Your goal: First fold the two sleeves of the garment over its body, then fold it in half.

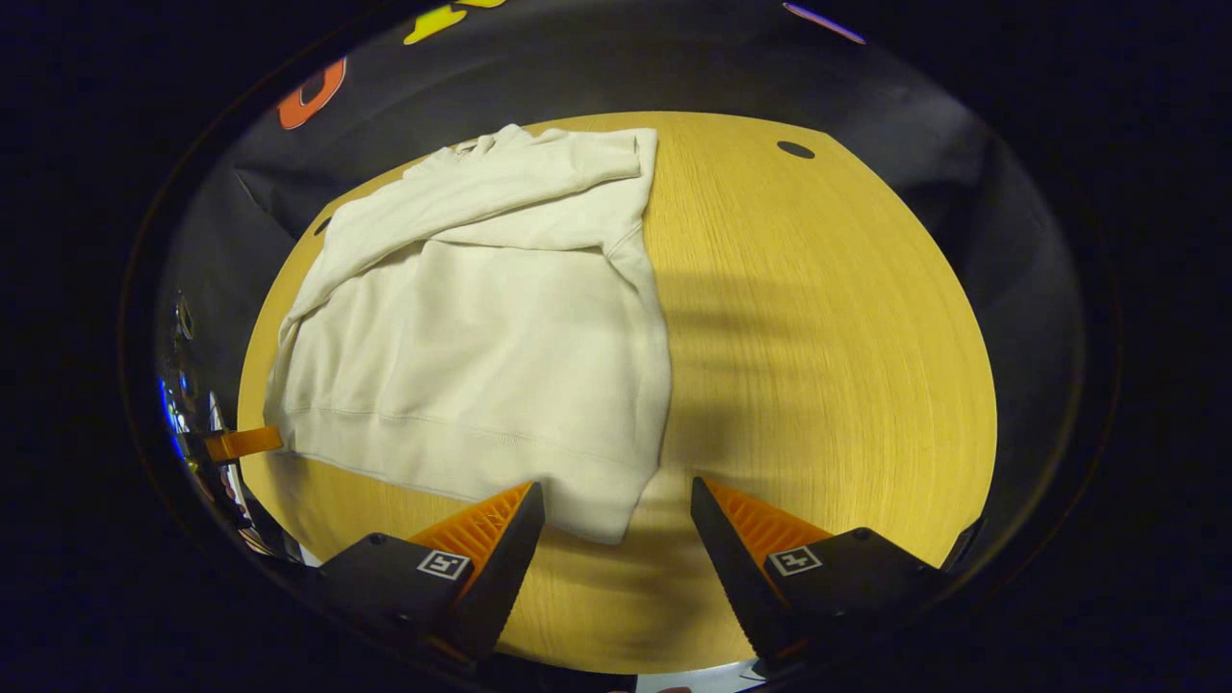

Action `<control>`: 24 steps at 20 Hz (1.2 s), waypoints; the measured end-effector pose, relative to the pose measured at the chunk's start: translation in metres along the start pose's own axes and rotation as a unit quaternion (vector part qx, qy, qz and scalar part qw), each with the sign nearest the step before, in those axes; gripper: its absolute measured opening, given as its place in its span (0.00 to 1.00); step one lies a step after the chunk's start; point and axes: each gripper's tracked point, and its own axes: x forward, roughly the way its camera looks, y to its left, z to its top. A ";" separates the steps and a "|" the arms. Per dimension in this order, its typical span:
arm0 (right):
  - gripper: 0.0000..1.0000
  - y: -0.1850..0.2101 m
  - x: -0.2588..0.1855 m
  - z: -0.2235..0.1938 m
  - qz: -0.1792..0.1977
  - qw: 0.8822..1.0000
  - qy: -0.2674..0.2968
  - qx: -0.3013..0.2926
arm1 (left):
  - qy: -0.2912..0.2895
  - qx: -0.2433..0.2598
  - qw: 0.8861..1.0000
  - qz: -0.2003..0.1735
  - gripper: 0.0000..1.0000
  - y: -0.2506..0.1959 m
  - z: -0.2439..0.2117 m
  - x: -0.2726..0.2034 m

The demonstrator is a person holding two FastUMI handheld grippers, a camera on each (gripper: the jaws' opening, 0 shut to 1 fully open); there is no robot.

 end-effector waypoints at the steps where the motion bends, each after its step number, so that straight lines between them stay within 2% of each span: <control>1: 0.96 0.002 0.003 0.002 0.000 1.000 0.002 0.003 | 0.000 0.001 1.000 -0.003 0.87 -0.003 0.003 0.001; 2: 0.95 0.006 0.005 0.002 0.001 1.000 0.002 0.009 | 0.003 0.000 1.000 -0.002 0.85 -0.004 0.002 0.004; 3: 0.82 0.007 0.008 0.002 -0.004 1.000 0.011 0.009 | 0.003 0.000 1.000 0.004 0.81 -0.003 0.004 0.004; 5: 0.75 0.009 0.009 0.005 -0.009 1.000 0.009 0.004 | 0.004 -0.003 1.000 0.012 0.75 0.000 0.008 0.008; 6: 0.76 0.005 0.010 0.006 -0.014 1.000 0.007 0.004 | 0.006 0.001 1.000 0.015 0.79 0.000 0.008 0.009; 7: 0.58 0.006 0.011 0.006 -0.014 1.000 0.008 0.014 | 0.007 0.006 1.000 0.020 0.72 0.002 0.008 0.008; 8: 0.50 0.006 0.010 0.007 -0.014 1.000 0.010 0.018 | 0.008 0.006 1.000 0.026 0.60 0.007 0.007 0.009; 10: 0.47 0.009 0.010 0.006 -0.004 1.000 0.012 0.013 | 0.003 -0.009 0.999 0.046 0.33 0.017 0.010 0.009; 11: 0.31 0.010 0.007 0.007 -0.009 1.000 0.010 0.024 | -0.001 -0.014 0.999 0.044 0.10 0.017 0.010 0.011; 12: 0.14 0.010 0.009 0.007 -0.007 1.000 0.011 0.026 | -0.005 -0.015 0.999 0.043 0.13 0.015 0.009 0.007; 13: 0.14 0.009 0.009 0.007 -0.008 1.000 0.009 0.027 | -0.007 -0.016 0.999 0.042 0.03 0.014 0.009 0.007; 14: 0.14 0.009 0.013 0.018 -0.004 0.999 0.001 0.035 | -0.009 -0.019 0.999 0.039 0.03 0.013 0.010 0.008; 15: 0.01 0.012 0.005 0.011 -0.001 0.999 0.003 0.042 | -0.018 -0.020 0.999 0.036 0.03 0.011 0.012 0.006; 18: 0.01 0.013 -0.004 0.017 0.021 0.998 -0.019 0.064 | -0.041 -0.002 0.999 0.032 0.03 0.004 0.021 -0.006; 24: 0.01 0.015 -0.061 0.064 0.060 0.988 -0.100 0.105 | -0.095 0.050 0.994 0.011 0.03 -0.023 0.060 -0.042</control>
